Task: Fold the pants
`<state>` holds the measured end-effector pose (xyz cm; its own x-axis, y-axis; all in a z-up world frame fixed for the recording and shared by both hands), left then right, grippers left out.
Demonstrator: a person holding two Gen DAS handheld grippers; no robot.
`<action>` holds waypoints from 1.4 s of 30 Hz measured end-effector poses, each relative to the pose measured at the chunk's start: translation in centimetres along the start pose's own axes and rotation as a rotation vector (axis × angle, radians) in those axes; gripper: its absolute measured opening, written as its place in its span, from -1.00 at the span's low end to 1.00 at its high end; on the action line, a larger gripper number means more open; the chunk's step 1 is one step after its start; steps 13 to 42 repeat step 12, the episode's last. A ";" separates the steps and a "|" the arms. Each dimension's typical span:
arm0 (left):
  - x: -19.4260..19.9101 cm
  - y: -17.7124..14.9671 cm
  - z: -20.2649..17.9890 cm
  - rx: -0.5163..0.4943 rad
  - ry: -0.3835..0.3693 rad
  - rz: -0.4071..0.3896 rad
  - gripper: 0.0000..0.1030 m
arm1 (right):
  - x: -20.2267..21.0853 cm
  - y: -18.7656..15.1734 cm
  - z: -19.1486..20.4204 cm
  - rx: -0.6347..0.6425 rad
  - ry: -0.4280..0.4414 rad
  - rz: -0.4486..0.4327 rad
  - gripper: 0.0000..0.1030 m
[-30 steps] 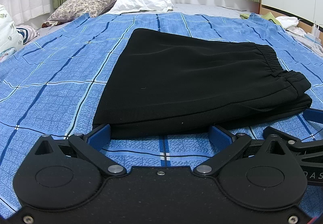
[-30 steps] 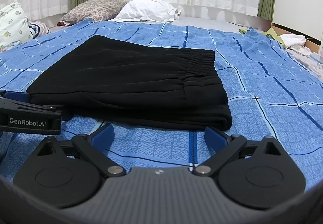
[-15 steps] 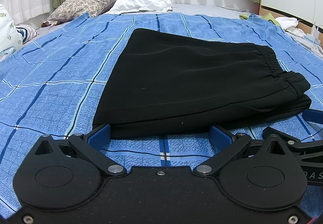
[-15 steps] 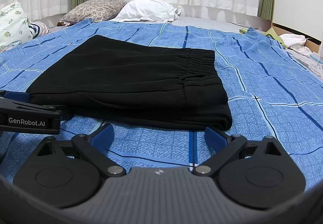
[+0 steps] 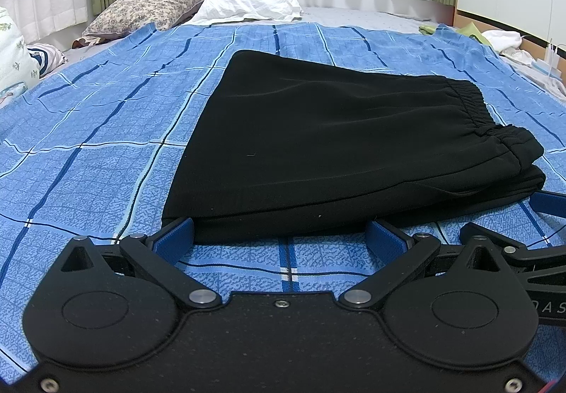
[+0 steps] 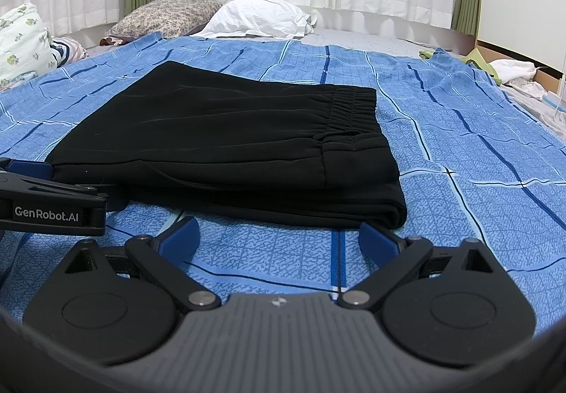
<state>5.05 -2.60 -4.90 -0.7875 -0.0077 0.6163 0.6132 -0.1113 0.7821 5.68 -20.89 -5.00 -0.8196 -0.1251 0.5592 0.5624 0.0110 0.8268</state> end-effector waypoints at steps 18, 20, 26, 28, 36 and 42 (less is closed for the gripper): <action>0.0 0.0 0.0 0.000 0.000 -0.001 1.00 | 0.0 0.0 0.0 0.000 0.000 0.000 0.98; 0.0 0.0 0.0 0.000 0.000 -0.001 1.00 | 0.0 0.0 0.0 0.000 0.000 0.000 0.98; 0.0 0.0 0.0 0.000 0.000 -0.001 1.00 | 0.0 0.0 0.0 0.000 0.000 0.000 0.98; 0.0 0.0 0.0 0.000 0.000 -0.001 1.00 | 0.0 0.0 0.0 0.000 0.000 0.000 0.98; 0.0 0.0 0.0 0.000 0.000 -0.001 1.00 | 0.0 0.0 0.0 0.000 0.000 0.000 0.98; 0.0 0.0 0.0 0.000 0.000 -0.001 1.00 | 0.0 0.0 0.0 0.000 0.000 0.000 0.98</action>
Point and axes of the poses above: each gripper's, at about its wrist camera, not at the fingertips, and x roughly against the way its jaws point, z to its left, y to its top, the point moved 9 cm from there along -x, roughly the way its jaws point, and after that the axes turned 4 degrees about -x, right-handed, at the moved point
